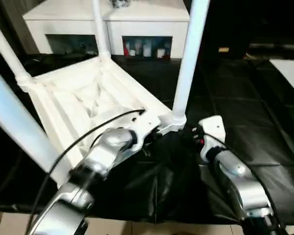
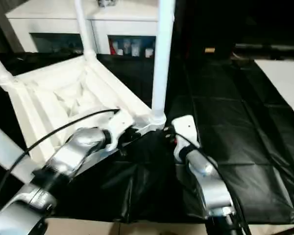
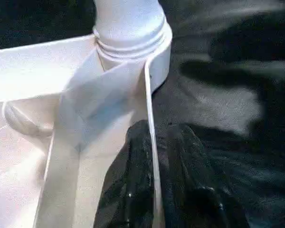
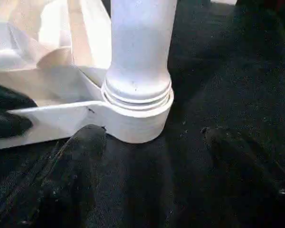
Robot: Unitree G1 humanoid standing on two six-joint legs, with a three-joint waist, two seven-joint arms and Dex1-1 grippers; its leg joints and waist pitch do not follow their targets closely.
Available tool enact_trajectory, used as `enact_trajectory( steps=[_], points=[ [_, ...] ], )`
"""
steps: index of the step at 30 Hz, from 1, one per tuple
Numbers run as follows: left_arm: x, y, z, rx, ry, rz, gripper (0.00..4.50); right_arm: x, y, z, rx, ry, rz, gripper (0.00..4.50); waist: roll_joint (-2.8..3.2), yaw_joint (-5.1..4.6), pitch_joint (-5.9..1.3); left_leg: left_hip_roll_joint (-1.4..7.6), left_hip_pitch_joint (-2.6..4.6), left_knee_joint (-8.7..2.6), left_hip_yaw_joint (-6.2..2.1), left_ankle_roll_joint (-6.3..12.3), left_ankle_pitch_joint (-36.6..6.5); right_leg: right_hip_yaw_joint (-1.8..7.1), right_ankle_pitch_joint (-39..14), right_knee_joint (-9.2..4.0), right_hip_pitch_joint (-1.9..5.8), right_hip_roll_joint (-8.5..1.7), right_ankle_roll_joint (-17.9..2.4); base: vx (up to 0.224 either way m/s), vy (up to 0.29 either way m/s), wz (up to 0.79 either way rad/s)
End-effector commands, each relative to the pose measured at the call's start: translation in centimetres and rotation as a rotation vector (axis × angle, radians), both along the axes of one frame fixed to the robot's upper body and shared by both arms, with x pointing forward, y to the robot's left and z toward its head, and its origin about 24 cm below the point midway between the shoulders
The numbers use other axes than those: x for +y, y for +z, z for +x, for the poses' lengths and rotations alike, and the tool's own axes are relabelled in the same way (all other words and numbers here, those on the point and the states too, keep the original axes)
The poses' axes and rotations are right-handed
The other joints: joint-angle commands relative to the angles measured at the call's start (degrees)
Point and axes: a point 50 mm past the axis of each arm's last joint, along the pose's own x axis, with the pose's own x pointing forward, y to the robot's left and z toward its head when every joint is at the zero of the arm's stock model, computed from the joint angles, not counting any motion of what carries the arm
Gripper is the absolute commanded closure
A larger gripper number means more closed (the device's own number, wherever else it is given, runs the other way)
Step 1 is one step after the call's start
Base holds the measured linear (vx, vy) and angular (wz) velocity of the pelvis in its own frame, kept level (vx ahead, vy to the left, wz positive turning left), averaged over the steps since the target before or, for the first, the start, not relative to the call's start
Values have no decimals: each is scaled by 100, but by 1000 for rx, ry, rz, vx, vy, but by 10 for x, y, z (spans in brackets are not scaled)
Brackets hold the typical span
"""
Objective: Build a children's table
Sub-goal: Rotate leg to tighten
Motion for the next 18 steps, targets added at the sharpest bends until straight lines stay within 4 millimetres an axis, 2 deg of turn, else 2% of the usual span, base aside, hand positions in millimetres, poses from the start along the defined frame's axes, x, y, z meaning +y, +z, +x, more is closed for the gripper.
enact_trajectory(
  steps=[1,2,3,4,5,8,9,11,12,13,14,15,18],
  points=[
    [-5,11,-4,-14,-55,-41,347,5,5,-2,-6,27,5,87,-24,8,-348,198,-15,-399,-41,367,-674,161,-297,-338,317,-238,-1374,0,0,0],
    [-4,12,-7,-5,-60,-45,340,6,6,-2,-6,33,4,87,-26,10,-363,199,-16,-380,-38,405,-519,160,-43,-301,330,-239,-1422,0,0,0],
    [-3,12,-9,2,-63,-45,340,6,6,-3,-6,40,1,87,-39,27,-380,180,-26,-329,-22,584,-61,159,692,-235,338,-226,-1548,0,0,0],
    [1,12,-16,32,-74,-42,326,9,7,-4,-2,72,-3,87,-44,36,-383,183,-30,-325,-26,620,9,156,861,-202,355,-230,-1588,0,0,0],
    [1,12,-17,34,-75,-41,312,9,7,-4,-1,74,-4,87,-32,38,-354,196,-54,-343,-33,694,11,146,868,-208,358,-254,-1639,0,0,0],
    [5,15,-29,52,-94,-57,293,16,7,-5,0,146,-2,87,-56,24,-333,211,-26,-360,-12,649,-389,150,237,-260,349,-265,-1626,0,0,0],
    [5,16,-33,57,-102,-64,281,19,8,-6,2,174,4,87,-38,17,-305,213,-21,-381,-11,584,-574,146,-120,-300,326,-248,-1568,0,0,0],
    [8,17,-38,45,-83,-78,271,26,8,-7,9,252,14,87,-46,12,-301,221,-15,-392,-13,491,-754,154,-413,-317,322,-250,-1494,0,0,0],
    [9,18,-40,47,-70,-92,264,28,9,-8,10,289,9,87,-47,1,-270,230,-25,-416,-19,437,-902,152,-659,-348,309,-249,-1420,0,0,0],
    [9,19,-42,51,-61,-100,258,30,9,-8,11,311,5,87,-39,4,-275,230,-6,-413,-19,376,-997,156,-879,-363,301,-251,-1358,0,0,0],
    [9,19,-43,53,-61,-103,258,30,9,-8,13,318,5,87,-39,1,-280,230,-4,-411,-16,345,-987,159,-882,-353,301,-245,-1340,0,0,0],
    [10,21,-47,65,-59,-120,240,32,9,-8,26,357,16,87,-59,3,-283,222,-10,-409,-19,316,-904,161,-813,-344,304,-238,-1304,0,0,0],
    [9,23,-53,73,-55,-153,224,35,10,-2,40,404,46,87,-55,5,-298,220,-10,-388,-19,367,-766,161,-586,-318,305,-238,-1352,0,0,0]
  ],
)
